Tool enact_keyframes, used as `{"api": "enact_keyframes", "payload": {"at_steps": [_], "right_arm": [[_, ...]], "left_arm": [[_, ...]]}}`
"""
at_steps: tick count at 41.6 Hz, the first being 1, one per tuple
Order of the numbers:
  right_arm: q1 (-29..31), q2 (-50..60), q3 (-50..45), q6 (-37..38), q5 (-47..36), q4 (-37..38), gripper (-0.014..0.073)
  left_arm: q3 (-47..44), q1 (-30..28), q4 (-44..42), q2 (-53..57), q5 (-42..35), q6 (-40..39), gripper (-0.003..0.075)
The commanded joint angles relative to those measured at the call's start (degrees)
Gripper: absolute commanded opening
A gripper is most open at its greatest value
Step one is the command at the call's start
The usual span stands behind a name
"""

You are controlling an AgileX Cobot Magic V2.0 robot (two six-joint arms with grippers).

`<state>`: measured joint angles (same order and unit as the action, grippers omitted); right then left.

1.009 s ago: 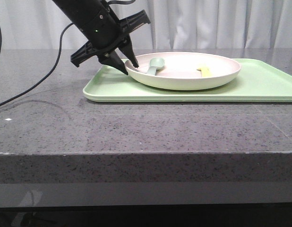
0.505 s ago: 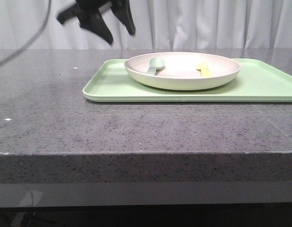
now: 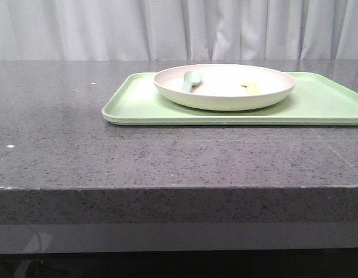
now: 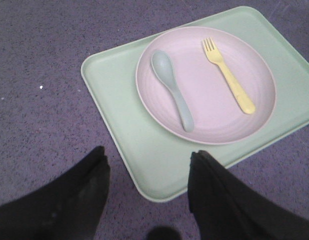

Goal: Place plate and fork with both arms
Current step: 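Raise the left gripper away from the plate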

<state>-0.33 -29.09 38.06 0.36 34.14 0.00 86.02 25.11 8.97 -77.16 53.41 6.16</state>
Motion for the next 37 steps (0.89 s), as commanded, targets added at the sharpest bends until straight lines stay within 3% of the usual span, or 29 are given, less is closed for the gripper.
{"api": "enact_keyframes", "payload": {"at_steps": [1, 15, 26, 33, 37], "right_arm": [[0.29, -0.63, 2.00, -0.36, -3.96, 0.52, 0.0429], [0.29, -0.63, 2.00, -0.36, -3.93, 0.32, 0.0429], [0.29, -0.83, 2.00, -0.36, -0.05, -1.78, 0.0431], [-1.10, -3.01, 3.40, -0.77, 3.11, -3.57, 0.0590], [-2.99, -5.72, 6.10, -1.90, 5.51, -5.09, 0.0590]], "left_arm": [[-4.66, 0.41, 0.24, 7.76, -5.51, 0.68, 0.0367], [-26.66, 0.41, -0.20, 27.36, -7.10, 0.68, 0.0367], [-34.43, 0.41, -0.20, 37.32, -7.86, 0.68, 0.0367], [-34.54, 0.41, -0.20, 37.88, -7.86, 0.68, 0.0367], [-34.54, 0.41, -0.20, 37.88, -7.86, 0.68, 0.0367]]}}
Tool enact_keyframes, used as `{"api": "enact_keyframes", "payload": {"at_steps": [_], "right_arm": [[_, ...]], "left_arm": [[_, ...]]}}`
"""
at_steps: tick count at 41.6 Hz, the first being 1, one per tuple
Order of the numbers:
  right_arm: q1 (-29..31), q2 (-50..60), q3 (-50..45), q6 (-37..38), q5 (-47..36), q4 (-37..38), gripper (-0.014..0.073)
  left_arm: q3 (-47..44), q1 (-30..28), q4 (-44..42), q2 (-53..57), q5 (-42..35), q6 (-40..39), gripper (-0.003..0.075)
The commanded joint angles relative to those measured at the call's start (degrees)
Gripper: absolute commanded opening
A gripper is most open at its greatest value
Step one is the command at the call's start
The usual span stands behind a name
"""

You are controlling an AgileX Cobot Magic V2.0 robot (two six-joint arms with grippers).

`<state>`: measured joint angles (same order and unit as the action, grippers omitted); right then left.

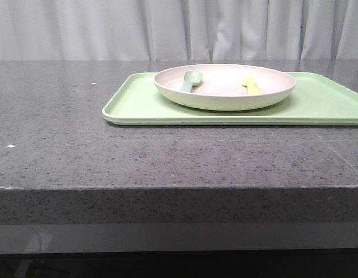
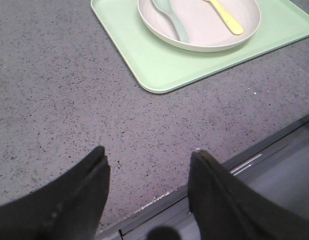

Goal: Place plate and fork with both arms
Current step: 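Raise the left gripper away from the plate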

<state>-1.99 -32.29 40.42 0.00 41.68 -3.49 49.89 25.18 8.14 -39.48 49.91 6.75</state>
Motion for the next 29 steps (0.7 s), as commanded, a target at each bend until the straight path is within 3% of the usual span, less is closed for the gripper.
{"api": "enact_keyframes", "payload": {"at_steps": [1, 10, 18, 29], "right_arm": [[-1.67, -3.02, 4.50, -2.34, -1.43, -1.95, 0.0583], [-9.29, -13.23, 13.93, -11.59, 3.89, -8.66, 0.0475], [-13.97, -23.44, 22.57, -12.02, 6.76, -8.40, 0.0465], [-14.04, -40.31, 37.70, -9.71, 15.76, -7.77, 0.0465]], "left_arm": [[1.59, 0.35, 0.63, 0.20, -4.37, 0.09, 0.0367], [1.59, 0.35, 0.63, 0.20, -4.37, 0.09, 0.0367], [1.59, 0.35, 0.63, 0.20, -4.37, 0.09, 0.0367], [1.59, 0.35, 0.63, 0.20, -4.37, 0.09, 0.0367]]}}
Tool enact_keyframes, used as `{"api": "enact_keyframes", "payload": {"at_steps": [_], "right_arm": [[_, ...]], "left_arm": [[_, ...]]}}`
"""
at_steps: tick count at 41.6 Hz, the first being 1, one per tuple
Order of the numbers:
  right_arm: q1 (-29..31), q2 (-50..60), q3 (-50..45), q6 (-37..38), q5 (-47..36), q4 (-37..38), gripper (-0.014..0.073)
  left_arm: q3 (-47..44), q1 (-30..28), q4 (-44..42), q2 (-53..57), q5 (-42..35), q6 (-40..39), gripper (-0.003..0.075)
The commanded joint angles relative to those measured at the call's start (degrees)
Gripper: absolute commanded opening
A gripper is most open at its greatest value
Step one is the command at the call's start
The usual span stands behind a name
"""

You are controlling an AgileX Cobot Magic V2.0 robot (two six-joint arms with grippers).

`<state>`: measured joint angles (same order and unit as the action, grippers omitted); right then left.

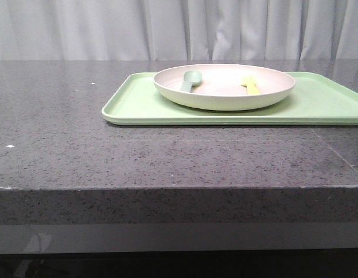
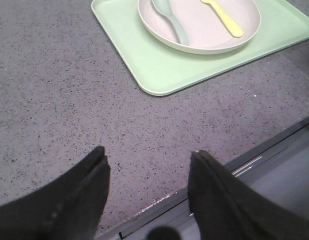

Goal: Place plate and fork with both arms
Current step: 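Raise the left gripper away from the plate, then lower the right gripper onto the yellow fork in the plate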

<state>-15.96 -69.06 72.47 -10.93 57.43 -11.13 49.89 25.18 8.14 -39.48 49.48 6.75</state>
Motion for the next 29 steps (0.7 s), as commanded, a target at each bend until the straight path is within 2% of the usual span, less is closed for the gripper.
{"api": "enact_keyframes", "payload": {"at_steps": [1, 6, 11, 15, 29], "right_arm": [[-0.07, -4.85, 7.38, 1.81, 0.76, 0.29, 0.0465], [-0.07, -12.24, 14.14, 7.63, 3.54, 4.61, 0.0458], [-0.07, -17.81, 19.58, 11.47, 4.45, 8.00, 0.0395], [-0.07, -21.72, 23.97, 12.57, 4.68, 7.99, 0.0356], [-0.07, -36.18, 39.31, 19.99, 12.17, 8.04, 0.0337]], "left_arm": [[1.59, 0.35, 0.63, 0.20, -3.93, 0.09, 0.0367], [1.59, 0.35, 0.63, 0.20, -3.93, 0.09, 0.0367], [1.59, 0.35, 0.63, 0.20, -3.93, 0.09, 0.0367], [1.59, 0.35, 0.63, 0.20, -3.93, 0.09, 0.0367], [1.59, 0.35, 0.63, 0.20, -3.93, 0.09, 0.0367]]}}
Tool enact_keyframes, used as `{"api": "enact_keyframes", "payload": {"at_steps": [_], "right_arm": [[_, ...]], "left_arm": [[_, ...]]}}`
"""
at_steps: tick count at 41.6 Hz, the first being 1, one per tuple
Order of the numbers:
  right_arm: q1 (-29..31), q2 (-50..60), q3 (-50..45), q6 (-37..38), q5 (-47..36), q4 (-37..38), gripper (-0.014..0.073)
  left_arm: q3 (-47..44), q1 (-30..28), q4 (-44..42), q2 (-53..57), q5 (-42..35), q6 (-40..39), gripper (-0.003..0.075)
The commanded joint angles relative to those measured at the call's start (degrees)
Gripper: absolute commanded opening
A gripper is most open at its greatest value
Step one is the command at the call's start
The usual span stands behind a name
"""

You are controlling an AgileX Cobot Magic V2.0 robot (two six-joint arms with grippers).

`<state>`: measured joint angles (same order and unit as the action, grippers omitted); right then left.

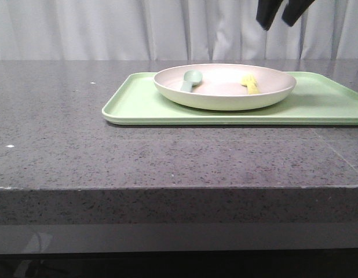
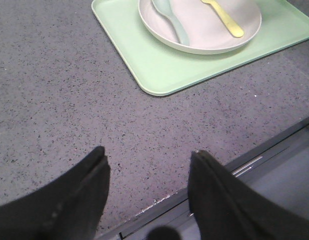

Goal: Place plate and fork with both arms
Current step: 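Lower the right gripper onto the yellow fork in the plate, then close the right gripper on the fork handle and lift it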

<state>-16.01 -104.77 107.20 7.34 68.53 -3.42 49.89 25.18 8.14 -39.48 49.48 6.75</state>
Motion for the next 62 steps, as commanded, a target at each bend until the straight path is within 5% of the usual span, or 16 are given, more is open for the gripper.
{"api": "enact_keyframes", "payload": {"at_steps": [1, 16, 47, 62], "right_arm": [[-0.03, -1.04, 5.44, 2.12, 1.51, 0.33, 0.0337], [-0.03, -10.73, 14.87, 6.65, 6.88, 0.33, 0.0337], [0.99, -15.93, 14.87, 8.81, 8.30, 0.27, 0.0337], [1.11, -16.68, 14.87, 8.81, 8.30, 0.05, 0.0248]], "left_arm": [[1.59, 0.35, 0.63, 0.20, -3.93, 0.09, 0.0367], [1.59, 0.35, 0.63, 0.20, -3.93, 0.09, 0.0367], [1.59, 0.35, 0.63, 0.20, -3.93, 0.09, 0.0367], [1.59, 0.35, 0.63, 0.20, -3.93, 0.09, 0.0366]]}}
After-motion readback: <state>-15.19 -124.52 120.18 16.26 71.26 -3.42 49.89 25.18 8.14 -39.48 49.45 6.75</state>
